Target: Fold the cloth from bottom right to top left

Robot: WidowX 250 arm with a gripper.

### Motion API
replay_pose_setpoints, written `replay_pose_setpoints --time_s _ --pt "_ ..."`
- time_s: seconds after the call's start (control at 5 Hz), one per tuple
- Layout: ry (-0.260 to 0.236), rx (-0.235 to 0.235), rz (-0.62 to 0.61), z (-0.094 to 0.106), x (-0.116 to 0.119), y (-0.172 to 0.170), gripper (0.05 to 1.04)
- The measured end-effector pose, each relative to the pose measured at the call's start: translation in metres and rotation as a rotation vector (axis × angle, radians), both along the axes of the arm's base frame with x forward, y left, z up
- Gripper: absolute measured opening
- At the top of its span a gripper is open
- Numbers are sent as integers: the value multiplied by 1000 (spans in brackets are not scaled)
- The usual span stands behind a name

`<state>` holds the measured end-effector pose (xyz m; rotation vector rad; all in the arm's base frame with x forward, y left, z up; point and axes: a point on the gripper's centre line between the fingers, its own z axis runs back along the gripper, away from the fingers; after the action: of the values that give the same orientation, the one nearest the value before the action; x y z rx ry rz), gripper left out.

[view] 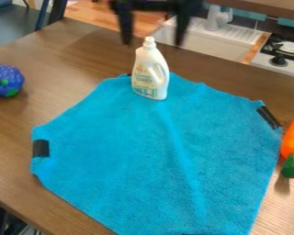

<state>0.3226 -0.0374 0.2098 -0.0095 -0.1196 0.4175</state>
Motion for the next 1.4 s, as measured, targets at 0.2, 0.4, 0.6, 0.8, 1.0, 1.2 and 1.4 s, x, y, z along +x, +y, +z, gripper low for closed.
replay_pose_setpoints --time_s 0.2,0.4,0.6,0.8,1.0,1.2,1.4 --pt "28 -30 -235 -5 -6 -17 1001" --pt "118 -29 -496 -21 -25 -36 1001" --pt "221 73 -750 -52 -56 -68 1001" --pt "244 136 -991 -75 -86 -95 1001" --pt "270 223 -1234 -98 -121 -115 1001" --pt "225 266 -1486 -99 -135 -118 1001" --pt "172 283 -1702 -102 -136 -117 1001"
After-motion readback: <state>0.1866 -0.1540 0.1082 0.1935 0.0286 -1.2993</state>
